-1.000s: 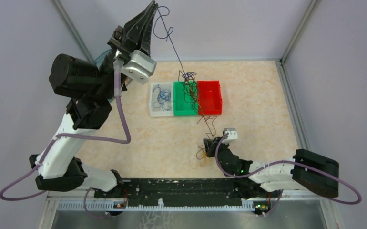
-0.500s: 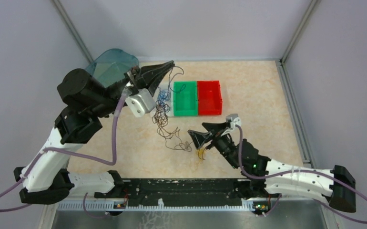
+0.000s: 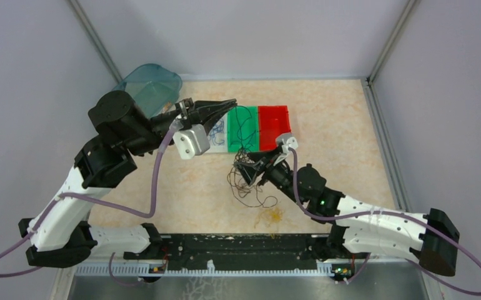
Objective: Untangle the cables
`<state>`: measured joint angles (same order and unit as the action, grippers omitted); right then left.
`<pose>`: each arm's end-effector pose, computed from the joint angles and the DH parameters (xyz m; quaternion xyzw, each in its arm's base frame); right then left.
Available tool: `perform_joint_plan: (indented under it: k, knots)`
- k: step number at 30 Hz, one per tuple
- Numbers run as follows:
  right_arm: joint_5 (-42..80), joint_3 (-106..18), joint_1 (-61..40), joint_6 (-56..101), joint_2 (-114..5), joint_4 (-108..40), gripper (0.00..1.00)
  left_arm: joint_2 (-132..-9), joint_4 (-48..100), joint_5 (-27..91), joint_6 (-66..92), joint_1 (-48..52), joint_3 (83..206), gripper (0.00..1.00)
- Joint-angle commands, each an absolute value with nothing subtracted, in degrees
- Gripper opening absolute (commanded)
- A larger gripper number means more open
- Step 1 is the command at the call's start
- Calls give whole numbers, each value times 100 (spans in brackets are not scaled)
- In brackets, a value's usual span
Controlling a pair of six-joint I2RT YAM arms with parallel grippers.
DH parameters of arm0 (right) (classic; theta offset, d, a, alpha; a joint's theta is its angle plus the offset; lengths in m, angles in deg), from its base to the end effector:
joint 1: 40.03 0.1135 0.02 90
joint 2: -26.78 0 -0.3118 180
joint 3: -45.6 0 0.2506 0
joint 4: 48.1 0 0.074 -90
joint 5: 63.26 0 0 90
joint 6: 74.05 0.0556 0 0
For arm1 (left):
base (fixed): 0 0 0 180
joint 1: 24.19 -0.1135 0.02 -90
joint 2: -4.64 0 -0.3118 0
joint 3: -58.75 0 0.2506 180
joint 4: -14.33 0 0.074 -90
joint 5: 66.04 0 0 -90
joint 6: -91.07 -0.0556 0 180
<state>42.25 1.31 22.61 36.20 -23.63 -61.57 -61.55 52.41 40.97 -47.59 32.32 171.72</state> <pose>0.1037 0.1681 0.3434 -0.1421 0.6467 0.4257 0.6168 0.0921 -0.1686 0.6006 0.5799 0.3023 -0.1475 0.7420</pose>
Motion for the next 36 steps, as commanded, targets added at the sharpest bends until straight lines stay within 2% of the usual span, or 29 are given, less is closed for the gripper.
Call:
perform_joint_plan:
  k: [1,10,15,22,30,36]
  knots:
    - [3847,-96,2167,3809,-2542,-6732,55,-6049,5244,4259,-4654,3232,17286,0]
    - [4195,176,2153,3941,-2754,-6974,0,-6058,5068,4158,-4729,3232,17356,0]
    - [4678,424,2151,3963,-2737,-6992,0,-6109,4757,3665,-5190,3232,17310,0]
    - [5506,1116,2150,4299,-2957,-6921,0,-6346,2738,2089,-6414,3232,17145,0]
    - [6095,1727,2150,4831,-3131,-6691,0,-6604,1318,1755,-7163,3232,17415,0]
    - [6290,1814,2150,5150,-3644,-6124,0,-6776,118,1984,-7587,3232,17673,0]
